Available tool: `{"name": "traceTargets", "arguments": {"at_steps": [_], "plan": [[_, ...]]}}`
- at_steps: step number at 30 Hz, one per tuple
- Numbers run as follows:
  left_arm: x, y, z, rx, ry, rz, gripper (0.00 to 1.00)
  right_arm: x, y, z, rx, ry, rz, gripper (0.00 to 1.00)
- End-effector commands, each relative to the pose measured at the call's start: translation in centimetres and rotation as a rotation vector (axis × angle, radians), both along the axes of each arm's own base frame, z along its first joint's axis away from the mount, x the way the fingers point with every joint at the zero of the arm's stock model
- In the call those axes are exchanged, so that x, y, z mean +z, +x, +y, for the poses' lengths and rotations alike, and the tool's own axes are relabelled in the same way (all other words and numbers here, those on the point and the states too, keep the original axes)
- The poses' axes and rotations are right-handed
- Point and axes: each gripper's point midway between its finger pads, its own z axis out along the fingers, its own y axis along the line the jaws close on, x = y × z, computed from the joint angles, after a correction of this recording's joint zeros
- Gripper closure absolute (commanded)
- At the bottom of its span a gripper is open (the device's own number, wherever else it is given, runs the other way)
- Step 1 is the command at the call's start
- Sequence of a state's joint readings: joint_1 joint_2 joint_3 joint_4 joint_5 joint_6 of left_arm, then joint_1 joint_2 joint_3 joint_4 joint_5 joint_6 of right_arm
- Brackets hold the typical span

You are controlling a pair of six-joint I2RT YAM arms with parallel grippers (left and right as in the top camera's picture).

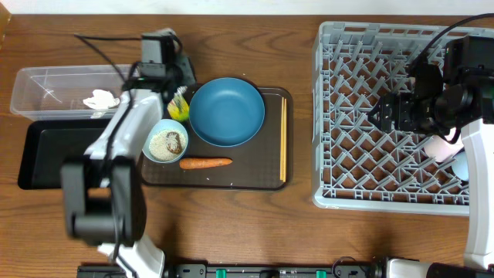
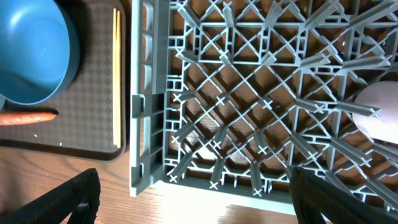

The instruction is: Sort waste into correct bins and load items into the dishwasher rack

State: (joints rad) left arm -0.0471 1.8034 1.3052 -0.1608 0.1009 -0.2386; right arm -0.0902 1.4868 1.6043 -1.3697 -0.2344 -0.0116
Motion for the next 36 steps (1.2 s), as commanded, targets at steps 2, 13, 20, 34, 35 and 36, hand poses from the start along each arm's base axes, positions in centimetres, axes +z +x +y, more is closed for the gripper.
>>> {"name": "traceTargets", "arguments": {"at_steps": [2, 13, 20, 34, 35, 36], "plan": [[5.8, -0.6, 3.7, 0.078, 0.035, -0.115, 0.94, -0.1, -0.2, 0.2, 0.027, -0.008, 0.008, 0.11], [7.2, -2.7, 16.8, 0.360, 0.073, -0.139, 0.91, -0.2, -0.4, 0.3, 0.029, -0.007, 0.017, 0.11], [5.8, -2.8, 21.1, 0.438, 0.073, -0.140, 0.49, -0.3, -0.6, 0.3, 0.029, -0.006, 0.028, 0.11], [3.1, -3.3, 11.4, 0.138, -0.150, 0.007, 0.37, -0.3, -0.8, 0.3, 0.030, -0.005, 0.033, 0.10], [2.9, -3.6, 10.2, 0.110, -0.166, 0.030, 0.37, -0.3, -0.8, 0.3, 0.029, -0.006, 0.033, 0.10], [2.4, -4.1, 8.8, 0.081, -0.183, 0.064, 0.37, -0.3, -0.8, 0.3, 0.030, -0.005, 0.033, 0.10]]}}
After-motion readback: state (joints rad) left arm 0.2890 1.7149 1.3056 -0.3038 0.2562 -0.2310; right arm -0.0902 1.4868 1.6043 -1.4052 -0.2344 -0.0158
